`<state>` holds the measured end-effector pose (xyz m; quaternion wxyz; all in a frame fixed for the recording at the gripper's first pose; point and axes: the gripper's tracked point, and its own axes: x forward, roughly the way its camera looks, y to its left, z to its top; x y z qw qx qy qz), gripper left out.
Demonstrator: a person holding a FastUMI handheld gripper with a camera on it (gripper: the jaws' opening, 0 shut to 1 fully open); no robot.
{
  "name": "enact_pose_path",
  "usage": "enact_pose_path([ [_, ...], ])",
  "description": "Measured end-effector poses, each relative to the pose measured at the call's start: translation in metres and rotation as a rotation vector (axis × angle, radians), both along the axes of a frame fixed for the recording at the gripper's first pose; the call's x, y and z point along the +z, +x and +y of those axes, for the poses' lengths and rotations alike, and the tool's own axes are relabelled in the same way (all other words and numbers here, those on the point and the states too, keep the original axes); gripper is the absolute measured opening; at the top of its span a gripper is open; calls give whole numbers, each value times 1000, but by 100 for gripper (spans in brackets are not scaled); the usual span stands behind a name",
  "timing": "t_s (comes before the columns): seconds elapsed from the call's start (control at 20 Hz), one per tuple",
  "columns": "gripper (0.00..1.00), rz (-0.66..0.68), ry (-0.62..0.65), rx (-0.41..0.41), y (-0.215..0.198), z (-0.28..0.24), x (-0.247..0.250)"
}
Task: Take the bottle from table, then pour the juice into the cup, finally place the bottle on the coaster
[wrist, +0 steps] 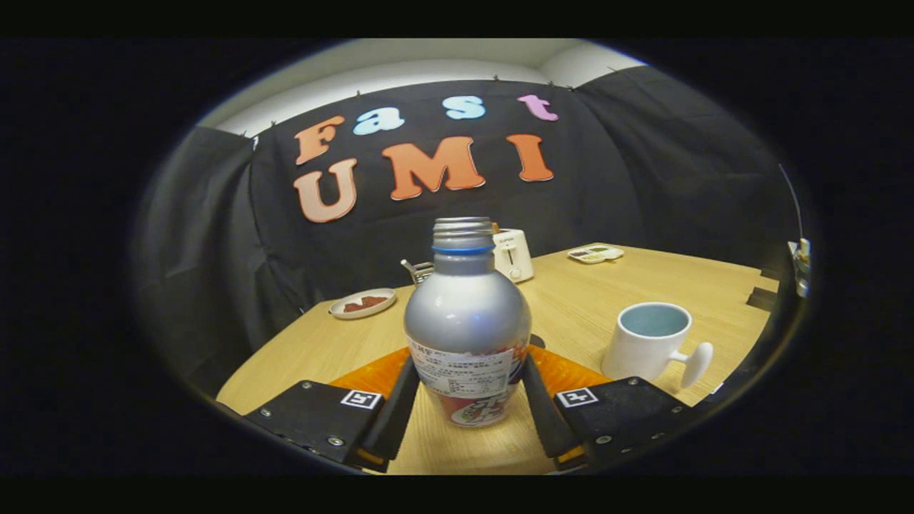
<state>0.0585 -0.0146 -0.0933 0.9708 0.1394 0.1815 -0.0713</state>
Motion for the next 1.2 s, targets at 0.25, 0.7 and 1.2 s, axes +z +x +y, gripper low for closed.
enact_pose_path([
  [0.25,74,-77,211,-75,12,-6,22],
  [0.7,74,-93,558,-227,36,-20,16],
  [1.2,74,-129,896,-425,51,-38,10],
])
